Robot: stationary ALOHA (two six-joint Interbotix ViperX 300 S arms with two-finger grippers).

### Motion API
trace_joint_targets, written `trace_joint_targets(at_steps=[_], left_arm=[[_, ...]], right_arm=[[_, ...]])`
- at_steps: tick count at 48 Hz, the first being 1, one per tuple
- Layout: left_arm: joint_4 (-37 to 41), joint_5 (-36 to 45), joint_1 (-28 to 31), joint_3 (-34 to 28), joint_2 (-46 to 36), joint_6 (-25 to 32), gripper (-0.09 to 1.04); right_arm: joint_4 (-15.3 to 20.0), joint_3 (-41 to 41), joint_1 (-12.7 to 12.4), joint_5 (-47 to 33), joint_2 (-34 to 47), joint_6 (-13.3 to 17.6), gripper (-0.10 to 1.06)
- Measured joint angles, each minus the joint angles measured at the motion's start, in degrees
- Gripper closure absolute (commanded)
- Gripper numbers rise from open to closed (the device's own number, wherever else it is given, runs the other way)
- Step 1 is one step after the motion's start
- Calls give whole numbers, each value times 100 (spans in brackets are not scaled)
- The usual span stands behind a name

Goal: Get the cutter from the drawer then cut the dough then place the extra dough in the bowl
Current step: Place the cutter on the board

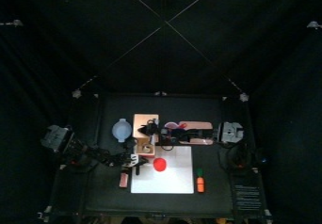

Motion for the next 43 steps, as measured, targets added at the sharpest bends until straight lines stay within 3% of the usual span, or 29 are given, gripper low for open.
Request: trace_joint_targets(at_steps=[6, 10, 20, 26, 30, 34, 38, 43], left_arm=[[483, 1134, -70, 439, -817, 9, 20], [1151, 1116, -62, 729, -1556, 70, 20], [3841, -1063, 589, 1292, -2900, 1055, 20], [4720, -1635, 1274, 1485, -3322, 1740, 20], [4852, -1670, 1740, 1529, -3480, 2153, 20], [4913, -1714, 2250, 1626, -3604, 2769, 21], [4983, -1854, 2610, 1670, -3683, 3428, 21], [5291, -2162, 2707, 1688, -3823, 4201, 21]], right_arm=[[-18, -44, 18, 53, 0, -35, 94], [-9, -114, 62, 167, 9, -26, 94], [-9, -220, 220, 448, -79, 53, 94], [0, -211, 466, 510, -475, 62, 94], [114, -202, 694, 615, -853, 79, 93], [220, -88, 861, 984, -1169, 79, 83], [281, 44, 1011, 1503, -1292, 97, 67], [536, 97, 1081, 2092, -1310, 132, 49]])
